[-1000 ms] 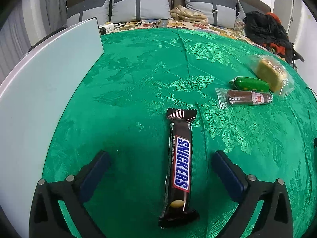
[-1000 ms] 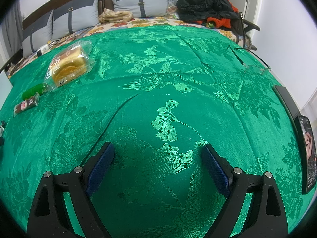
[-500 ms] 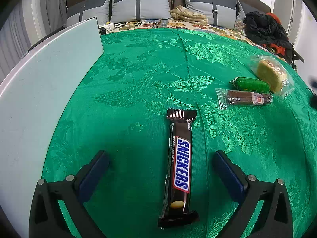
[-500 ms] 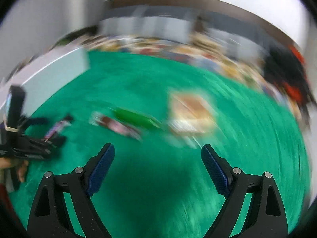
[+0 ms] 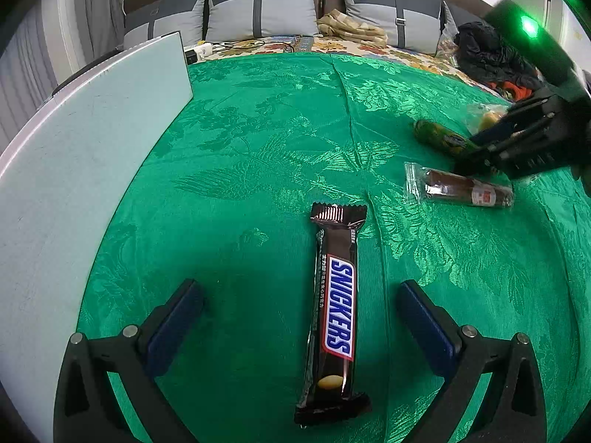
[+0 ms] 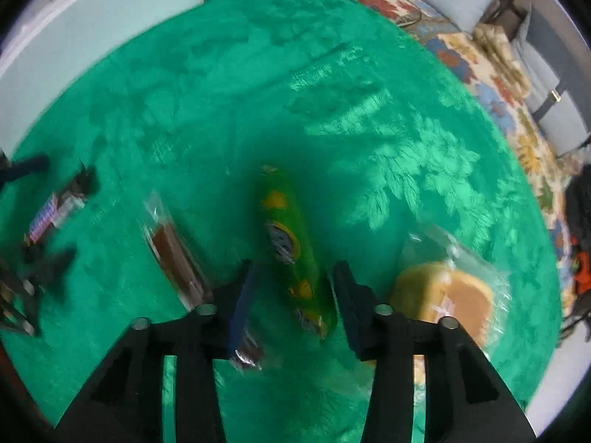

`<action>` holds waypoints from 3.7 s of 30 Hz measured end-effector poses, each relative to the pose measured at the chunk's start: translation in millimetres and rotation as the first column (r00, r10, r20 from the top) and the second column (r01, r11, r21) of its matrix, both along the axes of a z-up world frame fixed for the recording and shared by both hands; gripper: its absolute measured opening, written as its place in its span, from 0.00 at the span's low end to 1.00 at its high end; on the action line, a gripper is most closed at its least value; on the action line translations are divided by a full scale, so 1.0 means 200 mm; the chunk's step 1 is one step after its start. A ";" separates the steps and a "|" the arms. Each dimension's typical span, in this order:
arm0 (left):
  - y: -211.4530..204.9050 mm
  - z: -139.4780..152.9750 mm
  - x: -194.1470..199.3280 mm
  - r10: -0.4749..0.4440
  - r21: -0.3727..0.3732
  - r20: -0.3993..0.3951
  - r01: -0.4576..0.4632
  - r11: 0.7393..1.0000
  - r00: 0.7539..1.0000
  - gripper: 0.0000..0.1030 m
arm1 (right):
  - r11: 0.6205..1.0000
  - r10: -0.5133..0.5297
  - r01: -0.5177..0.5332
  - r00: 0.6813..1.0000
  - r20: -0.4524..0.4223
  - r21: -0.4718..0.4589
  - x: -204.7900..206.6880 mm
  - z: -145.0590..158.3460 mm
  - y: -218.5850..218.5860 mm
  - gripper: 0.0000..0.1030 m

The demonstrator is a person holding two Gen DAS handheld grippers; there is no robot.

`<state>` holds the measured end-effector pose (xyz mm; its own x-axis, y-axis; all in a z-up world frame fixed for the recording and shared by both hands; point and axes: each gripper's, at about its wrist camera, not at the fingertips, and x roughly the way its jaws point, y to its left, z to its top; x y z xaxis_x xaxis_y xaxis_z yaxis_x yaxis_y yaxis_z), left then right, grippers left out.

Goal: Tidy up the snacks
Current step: 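Grasp the green sausage with the right tool, then grasp the Snickers bar with the left tool while the right tool lifts the green sausage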

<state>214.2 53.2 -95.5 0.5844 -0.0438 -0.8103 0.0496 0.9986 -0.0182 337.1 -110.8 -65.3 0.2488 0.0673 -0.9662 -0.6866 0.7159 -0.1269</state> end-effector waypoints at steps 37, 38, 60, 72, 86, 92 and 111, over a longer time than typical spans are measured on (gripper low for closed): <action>0.00 0.00 0.00 -0.001 -0.002 0.000 0.001 1.000 1.000 1.00 | 0.761 -0.595 0.485 0.786 0.166 0.432 -0.94 -0.01 -0.79 0.65; 0.00 0.00 0.00 -0.001 -0.002 0.000 0.001 1.000 1.000 1.00 | 0.770 -0.588 0.478 0.788 0.180 0.423 -0.94 -0.02 -0.77 0.67; 0.00 0.00 0.00 -0.001 -0.002 0.000 0.001 1.000 1.000 1.00 | 0.821 -0.544 0.455 0.806 0.232 0.345 -0.94 -0.05 -0.68 0.81; 0.00 0.00 0.00 -0.001 -0.002 0.000 0.001 1.000 1.000 1.00 | 0.821 -0.544 0.454 0.806 0.233 0.345 -0.94 -0.05 -0.68 0.81; 0.00 0.00 0.00 -0.001 -0.001 0.000 0.001 1.000 1.000 1.00 | 0.822 -0.543 0.454 0.807 0.233 0.345 -0.94 -0.05 -0.68 0.82; 0.01 0.02 0.09 -0.059 0.009 -0.189 0.062 0.998 0.980 0.97 | 0.838 -0.500 0.431 0.852 0.154 0.335 -0.91 -0.03 -0.70 0.81; 0.06 0.37 -0.33 -0.167 -0.285 -0.059 0.144 0.948 0.984 0.16 | 0.657 -0.640 0.639 0.753 -0.152 0.399 -0.90 0.17 -0.89 0.23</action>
